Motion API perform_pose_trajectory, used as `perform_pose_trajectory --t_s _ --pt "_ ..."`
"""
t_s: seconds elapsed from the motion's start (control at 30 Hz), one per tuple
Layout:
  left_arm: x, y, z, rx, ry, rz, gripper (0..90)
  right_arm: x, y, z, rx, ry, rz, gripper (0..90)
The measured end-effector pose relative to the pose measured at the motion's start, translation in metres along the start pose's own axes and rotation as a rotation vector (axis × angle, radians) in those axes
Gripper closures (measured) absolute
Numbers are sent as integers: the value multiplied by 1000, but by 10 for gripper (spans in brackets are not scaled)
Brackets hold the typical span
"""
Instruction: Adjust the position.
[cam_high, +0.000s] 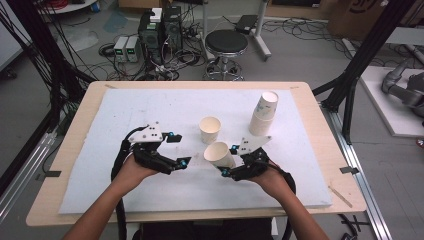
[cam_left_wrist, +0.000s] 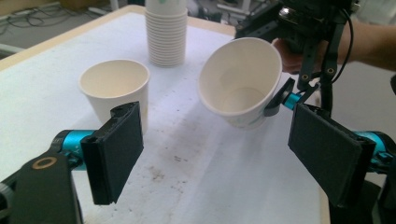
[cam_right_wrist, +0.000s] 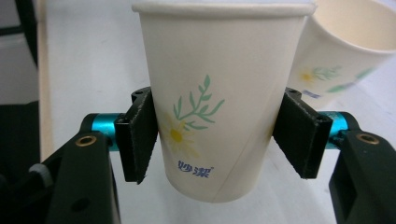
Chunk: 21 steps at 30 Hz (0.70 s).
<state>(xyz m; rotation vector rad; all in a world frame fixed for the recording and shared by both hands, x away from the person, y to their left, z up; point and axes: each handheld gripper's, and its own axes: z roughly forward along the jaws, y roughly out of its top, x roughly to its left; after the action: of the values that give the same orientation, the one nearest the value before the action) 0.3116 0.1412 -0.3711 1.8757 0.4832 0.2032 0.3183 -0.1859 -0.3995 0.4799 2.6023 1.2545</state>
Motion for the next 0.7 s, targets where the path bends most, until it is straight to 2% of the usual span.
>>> perform_pose_trajectory --t_s 0.1,0.23,0.37,0.7 --pt "4 -10 -4 -34 22 -13 185 -1 -9 -5 -45 -13 36 353" --pt "6 -24 -5 -90 57 -43 185 -2 -19 -10 -107 -29 55 353" --pt "6 -38 -2 -128 73 -62 187 -3 -28 -13 -174 -38 85 350" --pt "11 -63 -6 -187 134 -86 186 -7 -40 -16 -256 -74 128 337"
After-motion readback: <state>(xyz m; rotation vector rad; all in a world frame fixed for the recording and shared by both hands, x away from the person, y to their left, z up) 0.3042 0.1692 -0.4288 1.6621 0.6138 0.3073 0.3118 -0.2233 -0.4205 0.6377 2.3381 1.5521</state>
